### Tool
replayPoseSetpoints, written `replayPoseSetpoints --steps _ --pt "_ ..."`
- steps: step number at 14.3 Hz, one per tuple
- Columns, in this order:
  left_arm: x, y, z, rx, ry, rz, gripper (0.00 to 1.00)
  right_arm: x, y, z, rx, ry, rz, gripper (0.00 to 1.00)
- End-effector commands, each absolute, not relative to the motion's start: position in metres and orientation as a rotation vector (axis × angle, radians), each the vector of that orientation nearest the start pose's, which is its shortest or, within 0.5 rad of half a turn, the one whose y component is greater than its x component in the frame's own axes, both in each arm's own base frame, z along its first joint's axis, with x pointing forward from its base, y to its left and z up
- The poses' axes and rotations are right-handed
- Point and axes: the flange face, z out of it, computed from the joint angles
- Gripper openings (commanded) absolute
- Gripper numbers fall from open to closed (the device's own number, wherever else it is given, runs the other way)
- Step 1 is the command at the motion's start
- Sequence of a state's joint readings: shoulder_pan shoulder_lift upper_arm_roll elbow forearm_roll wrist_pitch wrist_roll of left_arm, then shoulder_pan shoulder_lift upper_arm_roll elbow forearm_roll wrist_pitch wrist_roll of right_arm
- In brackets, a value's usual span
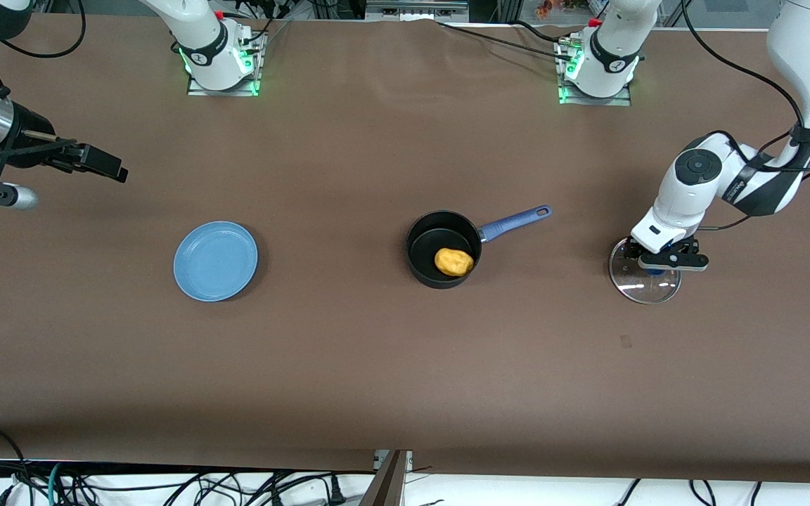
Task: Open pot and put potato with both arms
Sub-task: 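Lower the lid onto the table with the left gripper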
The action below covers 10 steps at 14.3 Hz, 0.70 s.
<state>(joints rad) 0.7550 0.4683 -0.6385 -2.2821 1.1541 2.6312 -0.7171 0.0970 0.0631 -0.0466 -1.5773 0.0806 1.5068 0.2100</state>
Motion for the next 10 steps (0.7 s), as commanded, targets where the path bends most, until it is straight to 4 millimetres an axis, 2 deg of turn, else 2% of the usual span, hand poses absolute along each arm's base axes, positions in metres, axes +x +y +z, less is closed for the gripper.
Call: replayPoseSetpoints --steps 1,2,5,6,9,10 --pt "0.528 0.014 0.195 -2.909 0.114 -0.272 0.67 0.559 0.018 0.581 -3.075 0.148 0.205 1.0" --pt "0.528 0.011 0.196 -2.907 0.116 -0.265 0.69 0.56 0.012 0.581 -3.078 0.129 0.201 1.0" --pt "0.531 0.01 0.2 -2.903 0.1 -0.263 0.83 0.563 0.01 0.588 -3.1 0.117 0.172 1.0" --pt "0.532 0.002 0.203 -2.913 0.091 -0.258 0.84 0.563 0.011 0.588 -3.1 0.117 0.172 1.0" --pt "0.546 -0.021 0.229 -2.913 0.046 -0.2 0.86 0.566 0.019 0.585 -3.15 0.082 0.17 1.0" --pt "0.554 -0.027 0.242 -2.932 0.027 -0.15 0.85 0.572 0.019 0.59 -3.161 0.075 0.141 1.0"
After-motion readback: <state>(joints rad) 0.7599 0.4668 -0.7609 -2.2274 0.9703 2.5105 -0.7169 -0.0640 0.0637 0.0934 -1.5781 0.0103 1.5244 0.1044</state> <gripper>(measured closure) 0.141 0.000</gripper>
